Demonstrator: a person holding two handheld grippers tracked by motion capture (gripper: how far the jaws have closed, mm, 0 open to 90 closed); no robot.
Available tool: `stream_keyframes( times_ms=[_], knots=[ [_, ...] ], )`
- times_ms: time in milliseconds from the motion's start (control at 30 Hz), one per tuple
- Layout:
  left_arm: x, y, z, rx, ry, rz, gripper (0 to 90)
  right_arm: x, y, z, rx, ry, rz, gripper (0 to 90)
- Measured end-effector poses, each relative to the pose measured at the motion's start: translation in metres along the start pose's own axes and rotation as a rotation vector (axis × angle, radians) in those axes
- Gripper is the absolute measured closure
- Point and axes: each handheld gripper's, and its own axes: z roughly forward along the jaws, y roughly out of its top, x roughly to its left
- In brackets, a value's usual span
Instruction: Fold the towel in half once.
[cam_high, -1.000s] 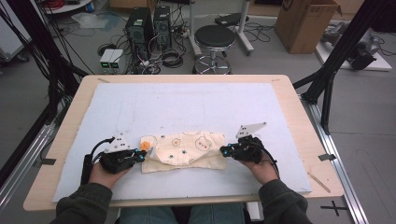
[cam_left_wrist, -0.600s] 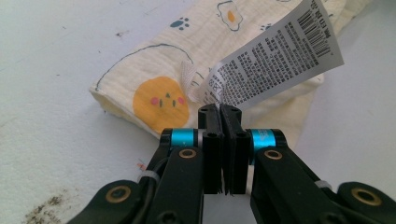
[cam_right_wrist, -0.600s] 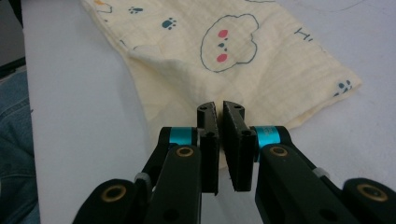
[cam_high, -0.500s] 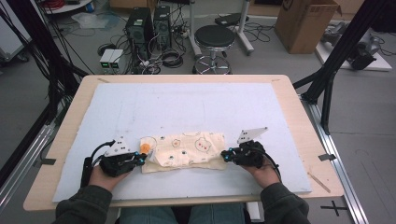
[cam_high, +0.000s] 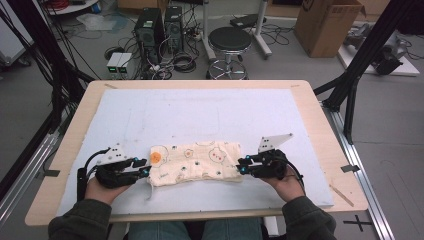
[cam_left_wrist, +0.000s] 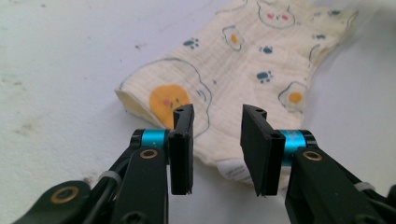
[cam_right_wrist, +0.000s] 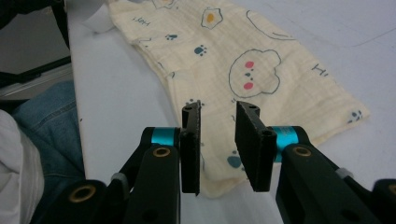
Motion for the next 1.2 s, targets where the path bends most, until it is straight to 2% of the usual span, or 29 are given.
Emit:
stream_keyframes(
  times_ms=[100,300,467,567,733,867,1100,1200],
  knots=[
    [-0.003,0.005,0.005,-0.003,-0.008,0.004,64.7,-0.004,0.004,0.01,0.013,-0.007,0.006,71.2],
    [-0.011,0.006,0.03,0.043,-0.042,0.021,67.6,-0.008,0.002,0.033,0.071,0.008,0.022,71.9],
    [-0.017,0.001,0.048,0.109,-0.073,0.044,68.0,-0.006,-0.004,0.04,0.137,0.003,0.012,71.1],
    [-0.017,-0.001,0.05,0.129,-0.079,0.043,68.1,-0.006,-0.011,0.041,0.163,-0.003,0.014,71.4],
    [-0.016,-0.006,0.052,0.161,-0.069,0.039,71.1,-0.004,-0.017,0.038,0.153,-0.018,0.019,74.6],
    [-0.015,-0.007,0.051,0.16,-0.069,0.051,71.3,0.0,-0.02,0.037,0.15,-0.039,0.003,76.6],
    [-0.016,-0.009,0.05,0.153,-0.065,0.054,71.1,0.004,-0.023,0.034,0.144,-0.048,0.022,77.7],
    [-0.015,-0.008,0.05,0.154,-0.072,0.043,69.3,0.003,-0.022,0.034,0.147,-0.044,0.029,77.6]
  ],
)
